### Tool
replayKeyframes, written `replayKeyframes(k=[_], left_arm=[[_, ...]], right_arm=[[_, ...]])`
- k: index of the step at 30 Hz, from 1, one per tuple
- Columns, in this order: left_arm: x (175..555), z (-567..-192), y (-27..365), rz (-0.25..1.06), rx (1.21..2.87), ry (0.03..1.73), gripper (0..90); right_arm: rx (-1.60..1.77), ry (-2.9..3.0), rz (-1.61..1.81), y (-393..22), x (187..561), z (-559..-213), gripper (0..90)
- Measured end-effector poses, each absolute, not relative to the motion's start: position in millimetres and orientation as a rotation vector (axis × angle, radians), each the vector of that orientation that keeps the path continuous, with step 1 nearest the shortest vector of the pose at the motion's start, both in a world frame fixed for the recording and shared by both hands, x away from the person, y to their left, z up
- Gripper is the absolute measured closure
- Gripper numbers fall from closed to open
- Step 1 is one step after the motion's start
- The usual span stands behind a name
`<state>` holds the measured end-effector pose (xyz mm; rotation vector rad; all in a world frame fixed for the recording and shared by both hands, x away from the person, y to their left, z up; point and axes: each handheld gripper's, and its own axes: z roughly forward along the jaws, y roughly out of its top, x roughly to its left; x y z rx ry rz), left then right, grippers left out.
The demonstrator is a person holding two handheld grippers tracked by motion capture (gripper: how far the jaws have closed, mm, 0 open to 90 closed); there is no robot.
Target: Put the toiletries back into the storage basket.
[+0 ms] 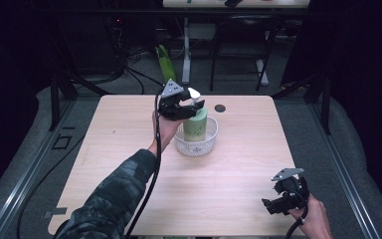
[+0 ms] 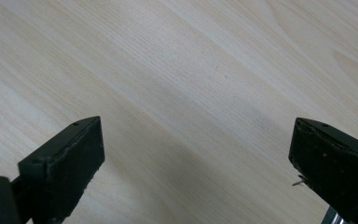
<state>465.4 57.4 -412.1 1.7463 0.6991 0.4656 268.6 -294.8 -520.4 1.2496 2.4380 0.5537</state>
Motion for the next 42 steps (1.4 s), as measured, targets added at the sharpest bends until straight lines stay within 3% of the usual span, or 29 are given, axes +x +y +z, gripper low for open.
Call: replayKeyframes(k=[10, 26, 42], left_arm=[[454, -390, 73, 0.479, 1.842, 0.733, 16.6], [420, -368, 99, 0.471, 2.002, 0.727, 5.8], [382, -396, 146, 0.452, 2.075, 0.819, 0.1]], right_arm=[[1.254, 2.432, 0.553, -295, 268, -520, 2.9], [1.255, 2.418, 0.556, -296, 268, -519, 2.9], [1.257, 2.418, 0.551, -295, 268, -519, 2.9]])
